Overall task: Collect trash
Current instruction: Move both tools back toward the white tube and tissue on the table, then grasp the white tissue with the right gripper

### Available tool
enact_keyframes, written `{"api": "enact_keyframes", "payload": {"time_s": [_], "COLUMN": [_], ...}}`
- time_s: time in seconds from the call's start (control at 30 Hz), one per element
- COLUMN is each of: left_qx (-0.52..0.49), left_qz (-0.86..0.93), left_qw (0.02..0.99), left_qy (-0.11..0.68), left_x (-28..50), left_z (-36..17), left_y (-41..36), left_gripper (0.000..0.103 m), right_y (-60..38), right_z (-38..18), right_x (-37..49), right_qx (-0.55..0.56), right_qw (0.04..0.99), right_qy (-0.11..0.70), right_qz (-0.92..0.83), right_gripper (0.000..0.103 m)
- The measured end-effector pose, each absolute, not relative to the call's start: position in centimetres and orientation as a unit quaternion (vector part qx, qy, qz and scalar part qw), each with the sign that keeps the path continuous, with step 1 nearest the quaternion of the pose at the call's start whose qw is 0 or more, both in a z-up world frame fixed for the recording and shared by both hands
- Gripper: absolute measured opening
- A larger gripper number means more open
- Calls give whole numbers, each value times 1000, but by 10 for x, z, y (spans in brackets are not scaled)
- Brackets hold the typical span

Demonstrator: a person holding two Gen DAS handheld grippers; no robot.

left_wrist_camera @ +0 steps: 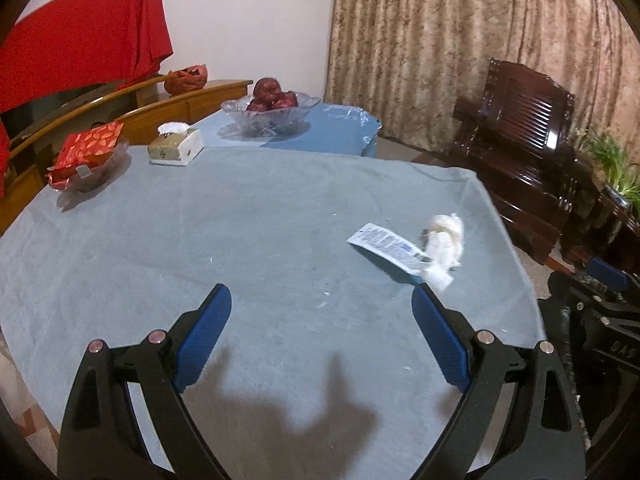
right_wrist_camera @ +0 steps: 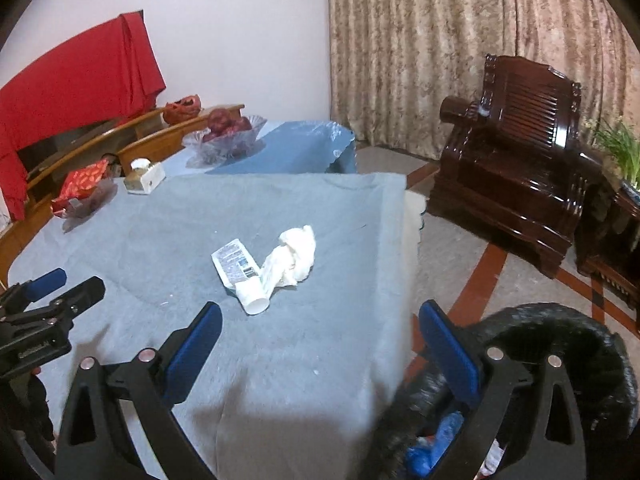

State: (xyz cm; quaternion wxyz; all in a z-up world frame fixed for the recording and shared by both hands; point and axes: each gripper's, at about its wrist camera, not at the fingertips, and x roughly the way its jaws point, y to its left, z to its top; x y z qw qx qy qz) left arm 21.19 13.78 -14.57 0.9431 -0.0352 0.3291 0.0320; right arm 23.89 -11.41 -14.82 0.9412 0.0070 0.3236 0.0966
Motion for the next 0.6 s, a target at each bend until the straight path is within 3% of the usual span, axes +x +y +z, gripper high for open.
{"api": "enact_keyframes", "payload": {"time_s": [0.6], "left_qx": [-36], "left_qz": [33], "left_qw": [936], "left_qy": [348], "left_x": [277], "left_z": [-185], "left_y": [134], "left_gripper": [86], "right_y": [-92], "right_z": [-190], "right_x": [323], "right_qx": [-11], "right_qw": [926], "right_qy": [365], "right_qz": [95], "right_gripper": [87]}}
